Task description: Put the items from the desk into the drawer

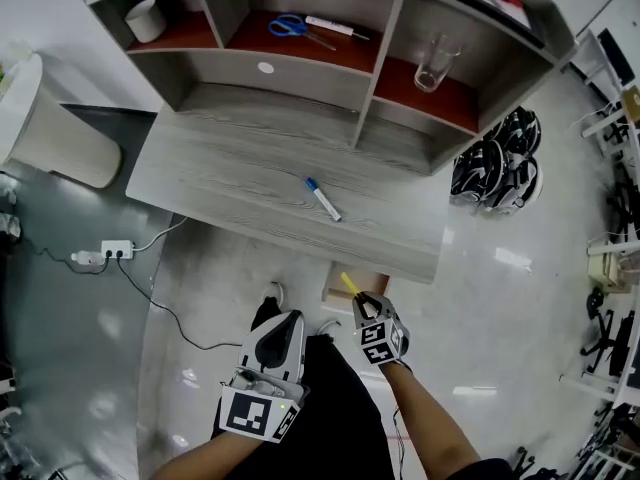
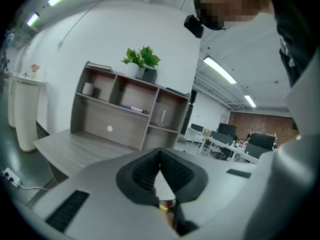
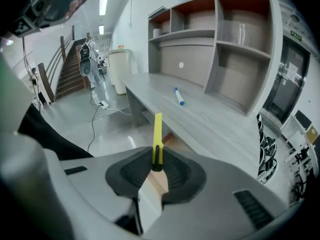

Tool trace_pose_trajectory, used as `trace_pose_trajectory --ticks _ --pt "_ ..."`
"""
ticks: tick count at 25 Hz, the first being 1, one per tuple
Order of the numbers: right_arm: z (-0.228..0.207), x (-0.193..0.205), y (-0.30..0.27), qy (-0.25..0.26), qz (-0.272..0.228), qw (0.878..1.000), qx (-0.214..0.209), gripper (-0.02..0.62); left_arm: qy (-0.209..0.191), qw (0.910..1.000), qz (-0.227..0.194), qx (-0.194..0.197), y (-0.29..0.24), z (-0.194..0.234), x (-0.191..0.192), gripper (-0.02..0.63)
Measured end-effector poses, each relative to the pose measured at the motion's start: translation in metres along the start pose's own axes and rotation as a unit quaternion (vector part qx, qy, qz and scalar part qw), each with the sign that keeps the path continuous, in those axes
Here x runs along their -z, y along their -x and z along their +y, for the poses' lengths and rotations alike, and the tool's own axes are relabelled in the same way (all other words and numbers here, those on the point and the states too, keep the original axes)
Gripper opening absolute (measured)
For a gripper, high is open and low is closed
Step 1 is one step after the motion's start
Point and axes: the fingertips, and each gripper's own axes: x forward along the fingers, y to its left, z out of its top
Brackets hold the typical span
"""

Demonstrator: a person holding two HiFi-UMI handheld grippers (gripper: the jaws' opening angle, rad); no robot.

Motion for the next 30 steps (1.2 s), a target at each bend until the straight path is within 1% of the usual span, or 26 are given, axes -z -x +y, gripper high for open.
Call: trace_pose_trajectory --ticks 6,9,11,13,15,19,24,30 --pt "0.0 0.033 -0.042 0.015 0.046 0.999 -0.014 0.075 -0.002 0.9998 0.004 -0.02 0.005 0.006 0.009 0.012" --pt "-0.007 0.046 -0.064 0.021 0.062 0.998 -0.012 0.075 -0.003 0.9992 0.009 -0.039 0.001 0.015 0.021 0.014" --pt "-0.012 0.056 -0.079 0.039 0.072 0.997 -0.014 0.075 0.004 0.9985 0.014 -0.053 -0.002 0.02 0.033 0.012" --pt "-0.015 0.066 -0.091 0.056 0.08 0.995 -0.015 0.075 0.008 0.9981 0.023 -0.057 -0.005 0.021 0.044 0.012" --pt "-0.019 0.074 -0.103 0.063 0.088 0.994 -0.013 0.075 0.007 0.9981 0.03 -0.054 -0.008 0.021 0.052 0.012" --pt "-0.027 0.084 -0.127 0.068 0.105 0.992 -0.013 0.077 0.007 0.9981 0.029 -0.054 -0.013 0.021 0.058 0.014" --pt "-0.034 0.092 -0.147 0.077 0.125 0.989 -0.009 0.077 0.003 0.9972 0.034 -0.067 -0.013 0.03 0.067 0.014" --pt "-0.036 0.092 -0.158 0.111 0.129 0.985 0.011 0.077 0.005 0.9962 0.038 -0.078 -0.016 0.039 0.075 0.012"
